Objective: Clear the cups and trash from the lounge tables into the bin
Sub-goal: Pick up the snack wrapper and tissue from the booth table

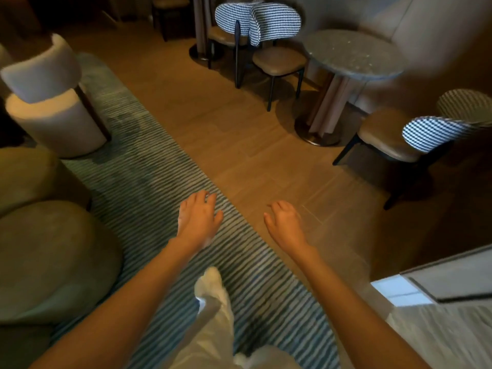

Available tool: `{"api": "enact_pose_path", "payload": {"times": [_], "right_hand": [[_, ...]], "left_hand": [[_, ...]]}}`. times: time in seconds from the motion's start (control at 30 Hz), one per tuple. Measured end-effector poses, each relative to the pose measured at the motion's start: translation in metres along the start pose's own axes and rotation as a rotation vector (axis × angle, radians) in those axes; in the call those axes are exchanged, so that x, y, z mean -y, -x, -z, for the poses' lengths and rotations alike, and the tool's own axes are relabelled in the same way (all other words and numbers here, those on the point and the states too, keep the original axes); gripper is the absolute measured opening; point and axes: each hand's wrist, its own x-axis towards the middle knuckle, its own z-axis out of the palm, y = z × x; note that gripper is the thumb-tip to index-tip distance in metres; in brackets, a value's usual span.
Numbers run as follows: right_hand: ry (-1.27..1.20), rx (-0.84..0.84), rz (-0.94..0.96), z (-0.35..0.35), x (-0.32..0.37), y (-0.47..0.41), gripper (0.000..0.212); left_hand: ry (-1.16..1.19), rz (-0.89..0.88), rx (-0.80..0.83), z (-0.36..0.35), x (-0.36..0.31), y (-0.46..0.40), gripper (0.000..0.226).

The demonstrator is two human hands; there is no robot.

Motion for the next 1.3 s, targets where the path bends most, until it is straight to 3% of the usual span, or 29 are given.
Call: {"api": "enact_pose_path", "payload": {"times": [0.4, 0.7, 0.9, 1.07, 1.3], "right_hand": [[0.043, -0.112, 0.039, 0.040, -0.007, -0.352, 0.037], [0.109, 0.054, 0.027, 0.017, -0.065, -0.560, 0.042], [0.115, 0.016, 0.128, 0.061, -0.096, -0.747, 0.041], [0.137, 0.050, 0.214, 0.089, -0.093, -0.878, 0.043], [0.091, 0.182, 0.278, 0.060, -0.079, -1.043, 0.044]], "left_hand": [[-0.003, 0.023, -0.100, 0.062, 0.054, -0.338, 0.049], [-0.042, 0.034, -0.037, 0.052, 0.059, -0.560, 0.051], [-0.054, 0.081, -0.150, 0.108, 0.064, -0.738, 0.051], [-0.046, 0.183, -0.160, 0.130, 0.083, -0.838, 0.052], [-0.028, 0.286, -0.080, 0.113, 0.132, -0.973, 0.052]]}}
